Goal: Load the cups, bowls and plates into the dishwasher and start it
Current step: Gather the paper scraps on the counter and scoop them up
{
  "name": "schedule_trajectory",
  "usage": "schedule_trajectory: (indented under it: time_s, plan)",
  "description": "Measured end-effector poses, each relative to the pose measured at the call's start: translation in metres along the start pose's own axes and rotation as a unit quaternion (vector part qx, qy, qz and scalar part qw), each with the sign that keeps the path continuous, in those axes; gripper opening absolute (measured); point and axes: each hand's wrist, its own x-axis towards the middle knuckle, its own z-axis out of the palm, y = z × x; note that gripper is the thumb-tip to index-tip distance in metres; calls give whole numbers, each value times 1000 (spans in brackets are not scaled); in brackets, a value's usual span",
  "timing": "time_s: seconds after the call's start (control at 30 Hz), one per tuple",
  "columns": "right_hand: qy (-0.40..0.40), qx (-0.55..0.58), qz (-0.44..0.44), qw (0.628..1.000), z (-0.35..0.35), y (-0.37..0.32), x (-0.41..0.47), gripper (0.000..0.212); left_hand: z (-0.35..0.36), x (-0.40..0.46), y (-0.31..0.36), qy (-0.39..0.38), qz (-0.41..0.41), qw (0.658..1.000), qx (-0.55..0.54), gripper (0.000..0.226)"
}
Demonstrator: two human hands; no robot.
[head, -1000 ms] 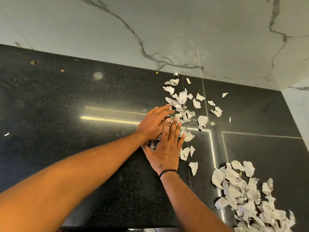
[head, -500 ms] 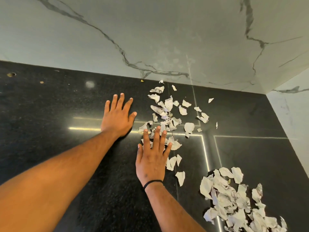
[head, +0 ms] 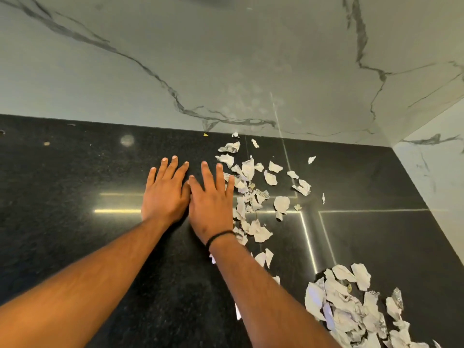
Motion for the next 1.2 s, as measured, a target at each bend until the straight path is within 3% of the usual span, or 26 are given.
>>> schedule_trajectory:
  time_s: [0.17,0.27,0.47,0.6,0.73,0.87,0.93,1.2]
  plan:
    - [-124,-27,8,992,12,16,38,52,0,0,0,9,3,1000,-3,54]
    - [-89,-32,53,994,11,30,28,49,2,-1,0,8,6,1000,16,61]
    - [31,-85,135,987,-5,46,1,23,5,0,0,-2,11,1000,27,59]
    - [67,-10,65,996,-19,38,54,30,3,0,1,-6,9,999,30,59]
    - [-13,-56,4,998,-24,38,130,52,4,-1,0,-3,13,1000,26,58]
    - [-89,-90,-41,991,-13,46,169,55,3,-1,0,-2,12,1000,26,58]
    - [-109,-91,-60,988,-5,53,166,49,3,-1,-1,0,11,1000,25,58]
    - [-18,6,-43,999,-2,66,61,26,3,-1,0,2,14,1000,24,61]
